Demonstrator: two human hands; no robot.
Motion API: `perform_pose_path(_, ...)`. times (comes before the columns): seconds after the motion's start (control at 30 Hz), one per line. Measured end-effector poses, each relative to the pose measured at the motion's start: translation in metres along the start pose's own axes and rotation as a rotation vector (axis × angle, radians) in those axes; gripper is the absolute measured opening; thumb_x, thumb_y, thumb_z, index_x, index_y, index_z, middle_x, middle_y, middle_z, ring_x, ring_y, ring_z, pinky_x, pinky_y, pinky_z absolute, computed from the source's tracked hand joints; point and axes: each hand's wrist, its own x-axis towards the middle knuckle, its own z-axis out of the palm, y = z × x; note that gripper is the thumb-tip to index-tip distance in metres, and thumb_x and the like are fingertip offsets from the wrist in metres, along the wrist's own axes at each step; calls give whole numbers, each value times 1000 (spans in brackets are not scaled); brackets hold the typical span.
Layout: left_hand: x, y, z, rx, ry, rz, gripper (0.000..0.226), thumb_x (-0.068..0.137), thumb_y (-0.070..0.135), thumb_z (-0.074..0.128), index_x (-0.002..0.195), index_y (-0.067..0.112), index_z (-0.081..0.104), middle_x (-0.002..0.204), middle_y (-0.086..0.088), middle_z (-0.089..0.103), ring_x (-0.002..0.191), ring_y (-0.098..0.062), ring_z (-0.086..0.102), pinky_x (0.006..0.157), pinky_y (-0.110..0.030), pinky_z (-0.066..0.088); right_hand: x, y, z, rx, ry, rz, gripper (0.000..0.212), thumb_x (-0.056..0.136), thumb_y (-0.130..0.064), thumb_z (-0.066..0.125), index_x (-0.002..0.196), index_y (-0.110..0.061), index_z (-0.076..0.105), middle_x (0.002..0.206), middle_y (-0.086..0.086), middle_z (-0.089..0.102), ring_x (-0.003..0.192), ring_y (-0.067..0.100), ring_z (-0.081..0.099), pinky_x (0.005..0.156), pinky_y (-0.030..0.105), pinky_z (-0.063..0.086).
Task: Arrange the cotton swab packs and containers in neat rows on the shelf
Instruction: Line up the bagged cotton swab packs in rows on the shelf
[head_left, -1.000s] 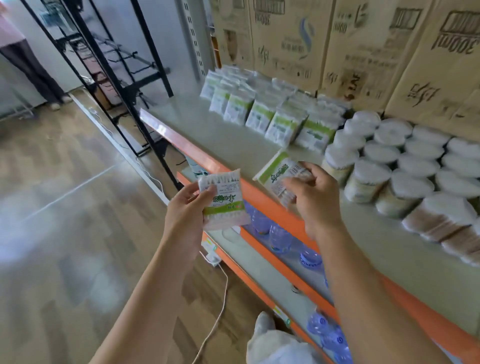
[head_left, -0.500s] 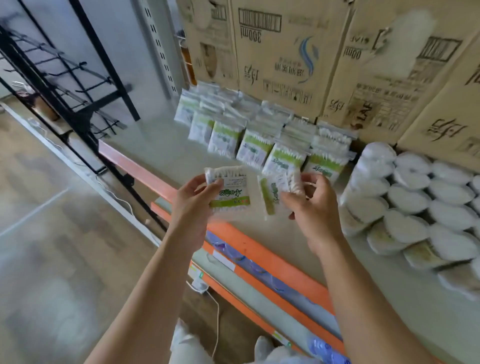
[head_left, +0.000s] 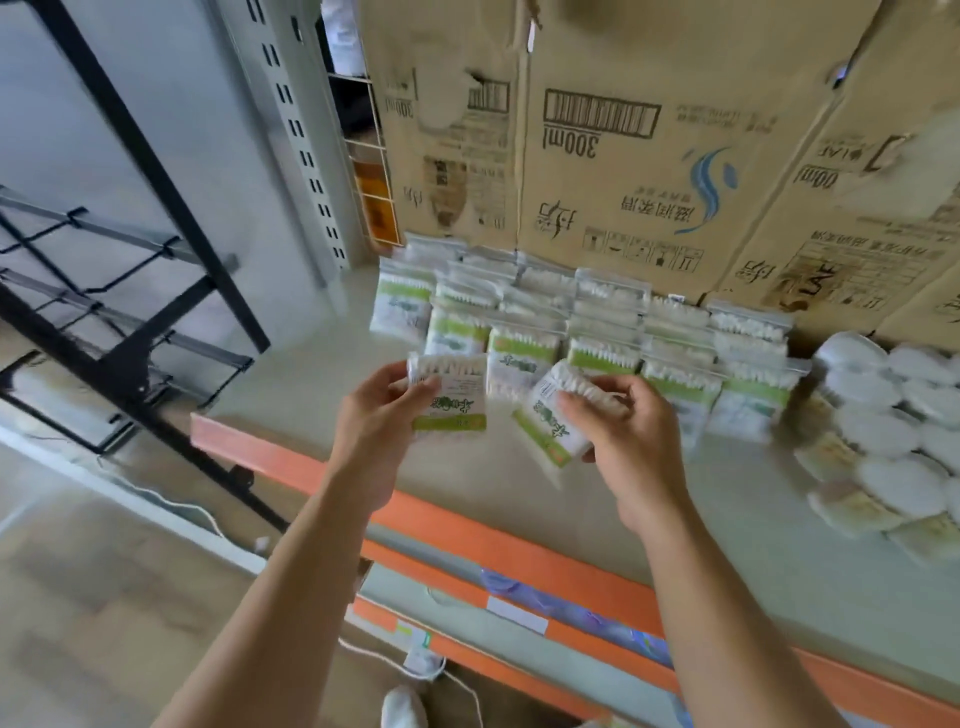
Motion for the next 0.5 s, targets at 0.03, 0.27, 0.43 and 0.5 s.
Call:
perform_pose_path(0.03, 9, 2, -12, 11, -11, -3, 15, 86, 12, 66, 101, 12, 67, 96, -16, 70, 91, -31, 68, 76, -38, 49, -1, -1, 12, -3, 9, 0, 34, 61, -42, 79, 87, -25, 63, 87, 4, 71, 81, 30, 69, 67, 46, 55)
perform_pose_path(0.27, 63, 18, -57, 89, -59, 20, 18, 86, 13, 67, 104, 12, 67, 89, -11, 71, 68, -15, 59, 46, -14, 37, -10, 3, 63, -47, 56, 45, 19, 76, -22, 80, 91, -22, 68, 85, 0, 71, 73, 14, 65, 60, 30, 48)
perform_pose_path(0.43, 92, 20, -67, 122, -95, 23, 18, 86, 12, 67, 103, 15, 66, 84, -3, 71, 63, -9, 59, 47, -15, 39, -9, 2, 80, -74, 77, 94, 28, 75, -10, 76, 97, -25, 66, 87, -1, 70, 69, 8, 63, 59, 21, 48)
perform_pose_path(0.5, 103, 19, -70, 156, -94, 36, 14, 85, 14, 68, 96, 23, 67, 87, -4, 72, 73, -18, 60, 57, -24, 42, -9, 0, 87, -93, 103, 112, 33, 75, -6, 73, 100, -24, 63, 85, -1, 68, 62, 6, 60, 56, 21, 47)
